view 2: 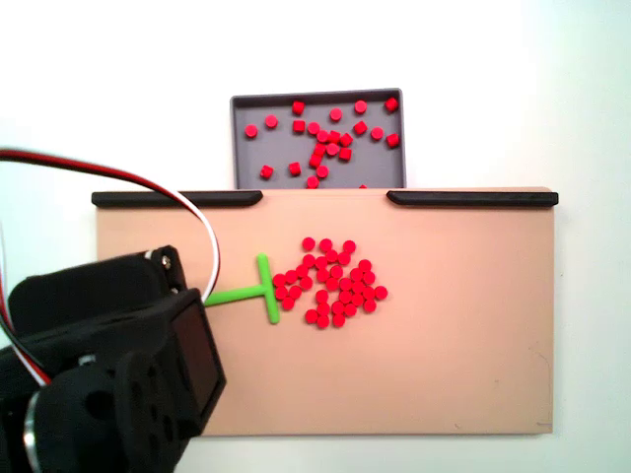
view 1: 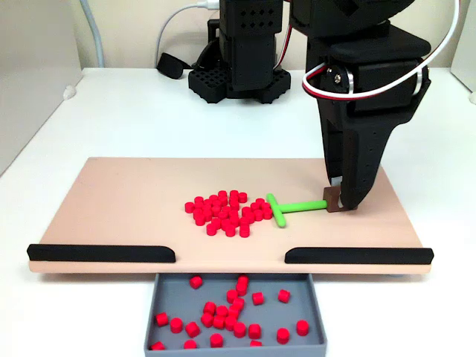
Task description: Push granules from left to the grey container
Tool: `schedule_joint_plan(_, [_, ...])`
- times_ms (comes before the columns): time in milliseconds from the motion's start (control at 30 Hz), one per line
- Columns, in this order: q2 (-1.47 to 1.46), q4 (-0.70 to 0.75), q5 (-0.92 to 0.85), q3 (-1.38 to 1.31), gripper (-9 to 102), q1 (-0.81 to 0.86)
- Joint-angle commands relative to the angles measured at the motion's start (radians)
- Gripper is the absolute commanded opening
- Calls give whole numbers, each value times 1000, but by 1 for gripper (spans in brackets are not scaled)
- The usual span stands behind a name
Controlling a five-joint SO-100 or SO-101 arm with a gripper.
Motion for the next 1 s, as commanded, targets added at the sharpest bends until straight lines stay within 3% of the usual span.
schedule_joint_plan(0, [-2,-3,-21,2,0,15])
schedule_joint_plan(967, [-18,-3,-365,0,0,94])
